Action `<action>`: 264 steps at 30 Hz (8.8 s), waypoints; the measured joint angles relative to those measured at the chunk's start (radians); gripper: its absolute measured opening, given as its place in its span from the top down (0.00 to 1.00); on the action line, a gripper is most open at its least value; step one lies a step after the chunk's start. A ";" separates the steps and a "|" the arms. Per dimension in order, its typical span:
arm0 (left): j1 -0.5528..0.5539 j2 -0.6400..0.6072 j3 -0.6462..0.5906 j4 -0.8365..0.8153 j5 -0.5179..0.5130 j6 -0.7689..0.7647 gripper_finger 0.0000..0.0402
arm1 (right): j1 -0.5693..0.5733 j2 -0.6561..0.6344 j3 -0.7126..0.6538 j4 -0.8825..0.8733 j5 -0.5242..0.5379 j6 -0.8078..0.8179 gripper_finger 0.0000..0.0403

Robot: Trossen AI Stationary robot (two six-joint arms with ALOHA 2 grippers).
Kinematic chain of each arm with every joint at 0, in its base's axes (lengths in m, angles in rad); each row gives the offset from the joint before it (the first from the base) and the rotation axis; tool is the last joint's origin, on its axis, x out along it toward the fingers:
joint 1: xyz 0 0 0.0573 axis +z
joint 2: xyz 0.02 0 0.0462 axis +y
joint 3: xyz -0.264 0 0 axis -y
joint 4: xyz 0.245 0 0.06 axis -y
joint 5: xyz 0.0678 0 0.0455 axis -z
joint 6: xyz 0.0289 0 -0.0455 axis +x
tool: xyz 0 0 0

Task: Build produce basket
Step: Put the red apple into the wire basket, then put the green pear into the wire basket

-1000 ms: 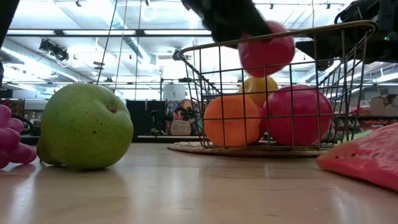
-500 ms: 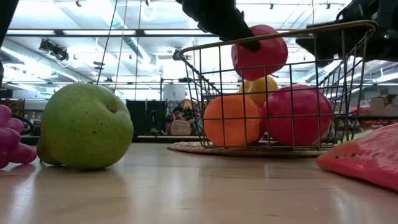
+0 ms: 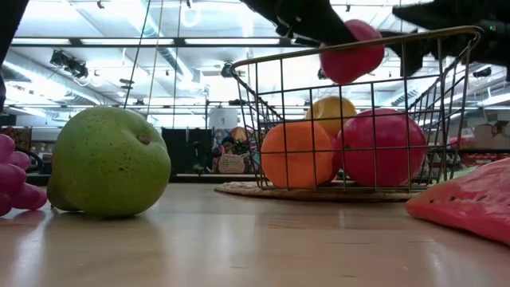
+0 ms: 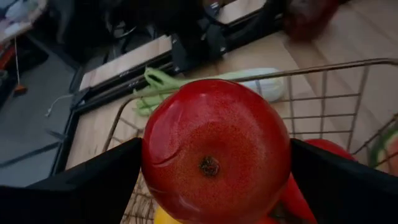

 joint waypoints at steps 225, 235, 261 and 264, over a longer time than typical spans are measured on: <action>-0.374 -0.109 -0.485 -0.301 0.034 -0.634 0.51 | -0.101 0.066 0.508 -0.861 0.149 0.010 0.43; -0.374 -0.173 -0.486 -0.351 0.007 -0.560 0.52 | -0.101 0.066 0.508 -0.861 0.149 0.010 0.43; -0.359 -0.419 -0.451 -0.297 -0.838 0.312 0.49 | -0.101 0.065 0.508 -0.853 0.149 0.010 0.43; -0.345 -0.419 -0.451 -0.246 -0.838 0.502 0.48 | -0.101 0.065 0.508 -0.853 0.149 0.010 0.43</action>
